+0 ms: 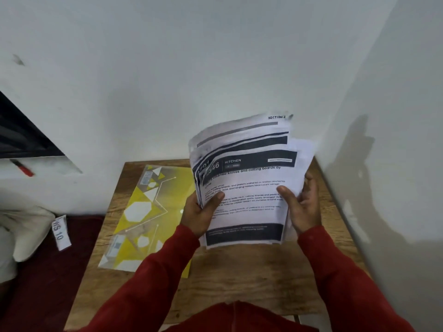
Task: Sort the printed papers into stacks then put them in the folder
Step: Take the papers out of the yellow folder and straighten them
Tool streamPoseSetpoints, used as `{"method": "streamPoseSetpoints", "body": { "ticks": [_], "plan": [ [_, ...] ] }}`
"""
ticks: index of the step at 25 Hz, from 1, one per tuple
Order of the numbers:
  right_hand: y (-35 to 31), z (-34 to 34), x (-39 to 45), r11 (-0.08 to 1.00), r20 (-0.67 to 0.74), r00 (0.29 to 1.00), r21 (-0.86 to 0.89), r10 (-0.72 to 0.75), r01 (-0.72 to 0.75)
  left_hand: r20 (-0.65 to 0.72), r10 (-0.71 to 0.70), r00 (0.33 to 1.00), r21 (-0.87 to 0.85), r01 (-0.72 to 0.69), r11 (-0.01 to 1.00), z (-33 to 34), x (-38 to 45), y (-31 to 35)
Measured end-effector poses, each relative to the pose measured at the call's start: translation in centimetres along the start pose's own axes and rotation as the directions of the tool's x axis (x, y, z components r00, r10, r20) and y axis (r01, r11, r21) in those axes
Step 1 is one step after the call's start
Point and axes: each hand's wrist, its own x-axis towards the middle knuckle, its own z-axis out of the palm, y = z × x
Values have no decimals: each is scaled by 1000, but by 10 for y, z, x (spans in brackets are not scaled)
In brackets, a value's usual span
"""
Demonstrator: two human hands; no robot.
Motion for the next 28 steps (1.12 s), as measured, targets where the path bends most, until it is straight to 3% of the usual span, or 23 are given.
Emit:
{"method": "streamPoseSetpoints", "body": {
  "ticks": [5,10,13,19,22,26,28],
  "plan": [
    [3,-6,-19,997,47,998,-59,-39,42,34,49,998,93,-52,994,-2,-13,-11],
    [7,-3,-22,992,60,997,-122,-37,44,-112,-4,994,43,8,999,5,-13,-7],
    [5,-2,-23,990,62,996,-126,-60,67,-124,-9,992,1,9,1000,5,-10,-2],
    [-5,-6,-27,982,55,990,-131,-129,136,-42,199,979,-11,-200,980,-2,-18,22],
    [-9,-5,-29,977,55,985,-130,-161,167,17,338,941,170,-336,926,-9,-13,20],
    [-11,5,-26,989,99,994,-135,-49,62,-99,131,986,113,-119,986,3,-17,18],
    [-10,6,-26,976,113,993,-213,-31,55,-88,62,994,43,-58,997,3,-18,19]
  ]
}}
